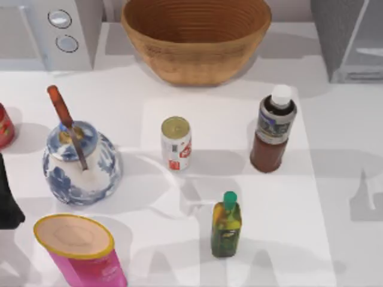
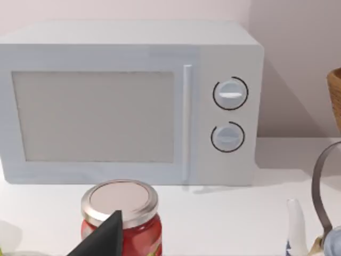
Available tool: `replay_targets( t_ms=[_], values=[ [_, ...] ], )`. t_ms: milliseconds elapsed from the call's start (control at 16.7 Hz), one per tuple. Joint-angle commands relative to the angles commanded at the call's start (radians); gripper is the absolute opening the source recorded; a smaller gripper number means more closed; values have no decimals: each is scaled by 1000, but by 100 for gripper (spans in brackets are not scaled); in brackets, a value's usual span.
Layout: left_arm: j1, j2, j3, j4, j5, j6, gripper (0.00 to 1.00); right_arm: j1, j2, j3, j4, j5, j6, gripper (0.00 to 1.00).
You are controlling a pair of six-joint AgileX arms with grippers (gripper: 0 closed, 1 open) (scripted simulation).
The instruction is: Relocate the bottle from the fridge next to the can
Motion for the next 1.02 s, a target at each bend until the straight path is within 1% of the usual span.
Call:
replay_targets(
  t_ms=[180,540,660,840,1020],
  values=[
    [0,0,0,0,0,0,100,-27,-80,-24,-68,-46,0,100],
    [0,0,0,0,0,0,100,-26,-84,-22,-72,-47,0,100],
    [0,0,0,0,0,0,100,-28,-113,3,-105,-46,-1,100],
    [0,0,0,0,0,0,100,-31,-205,80,-233,-44,-3,100],
    [0,0,0,0,0,0,100,-31,-325,179,-453,-44,-4,100]
  ],
)
